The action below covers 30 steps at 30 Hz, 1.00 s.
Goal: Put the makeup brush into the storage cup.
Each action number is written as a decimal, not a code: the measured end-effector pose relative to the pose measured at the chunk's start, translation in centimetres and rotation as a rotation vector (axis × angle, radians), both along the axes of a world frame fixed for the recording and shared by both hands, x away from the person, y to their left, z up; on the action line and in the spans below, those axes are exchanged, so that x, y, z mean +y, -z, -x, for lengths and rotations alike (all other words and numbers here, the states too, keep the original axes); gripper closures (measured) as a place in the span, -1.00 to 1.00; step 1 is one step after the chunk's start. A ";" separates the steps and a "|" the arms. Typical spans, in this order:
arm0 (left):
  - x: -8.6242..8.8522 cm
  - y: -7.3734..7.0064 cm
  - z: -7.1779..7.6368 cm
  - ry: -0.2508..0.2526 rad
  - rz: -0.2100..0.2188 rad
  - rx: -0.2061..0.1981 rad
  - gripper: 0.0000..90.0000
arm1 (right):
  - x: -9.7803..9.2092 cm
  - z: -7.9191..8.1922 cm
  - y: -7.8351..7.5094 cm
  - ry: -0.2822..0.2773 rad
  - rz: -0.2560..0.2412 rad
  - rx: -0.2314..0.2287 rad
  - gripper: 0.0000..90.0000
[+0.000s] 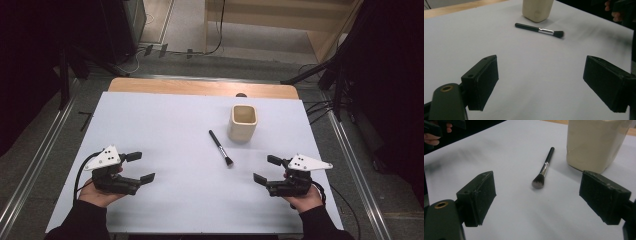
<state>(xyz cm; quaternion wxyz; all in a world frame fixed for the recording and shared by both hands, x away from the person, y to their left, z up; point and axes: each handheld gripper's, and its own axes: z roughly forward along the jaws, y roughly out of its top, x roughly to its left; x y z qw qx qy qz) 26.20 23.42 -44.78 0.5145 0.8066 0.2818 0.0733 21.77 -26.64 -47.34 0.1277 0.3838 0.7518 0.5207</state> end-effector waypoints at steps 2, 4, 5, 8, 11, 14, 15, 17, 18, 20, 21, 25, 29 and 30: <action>0.0 -0.1 0.0 0.001 0.006 0.002 -0.70 | 0.0 0.0 0.0 -0.001 -0.003 -0.004 -0.67; 0.0 0.0 0.1 0.000 -0.005 -0.004 -0.70 | 0.0 0.0 0.1 -0.002 -0.004 -0.007 -0.67; 0.0 0.0 0.1 -0.002 -0.009 -0.006 -0.70 | 0.0 0.0 0.1 -0.002 -0.004 -0.006 -0.67; -0.1 0.0 0.1 -0.003 -0.024 -0.010 -0.70 | 0.1 0.0 0.1 -0.003 0.002 -0.003 -0.67; -0.1 0.1 0.0 -0.005 -0.035 -0.012 -0.70 | 0.1 0.0 0.1 -0.002 0.010 -0.005 -0.67; -0.2 0.1 0.0 -0.009 -0.042 -0.010 -0.70 | 0.1 0.0 0.2 0.004 0.010 -0.015 -0.67; -0.2 0.1 0.0 -0.012 -0.041 -0.009 -0.70 | 0.1 0.0 0.2 0.004 0.013 -0.018 -0.67; -0.2 0.0 0.0 -0.014 -0.028 0.003 -0.70 | 0.1 0.0 0.2 0.003 0.013 -0.011 -0.67; -0.1 -0.1 0.1 -0.018 -0.025 0.004 -0.70 | 0.1 0.0 0.2 0.003 0.015 -0.011 -0.67; -0.1 -0.1 0.1 -0.022 -0.026 0.002 -0.69 | 0.1 0.0 0.2 0.008 0.016 -0.009 -0.67; -0.1 -0.1 0.1 -0.024 -0.030 0.002 -0.69 | 0.0 0.0 0.1 0.011 0.016 -0.003 -0.67; -0.3 0.0 0.0 -0.025 -0.064 0.002 -0.69 | -0.1 -0.1 0.0 0.022 0.047 0.027 -0.68; -0.5 0.0 0.0 -0.017 -0.072 0.002 -0.69 | -0.2 -0.1 -0.1 0.030 0.061 0.038 -0.68; -0.6 0.0 0.0 -0.018 -0.074 0.002 -0.69 | -0.2 -0.1 -0.1 0.031 0.063 0.040 -0.68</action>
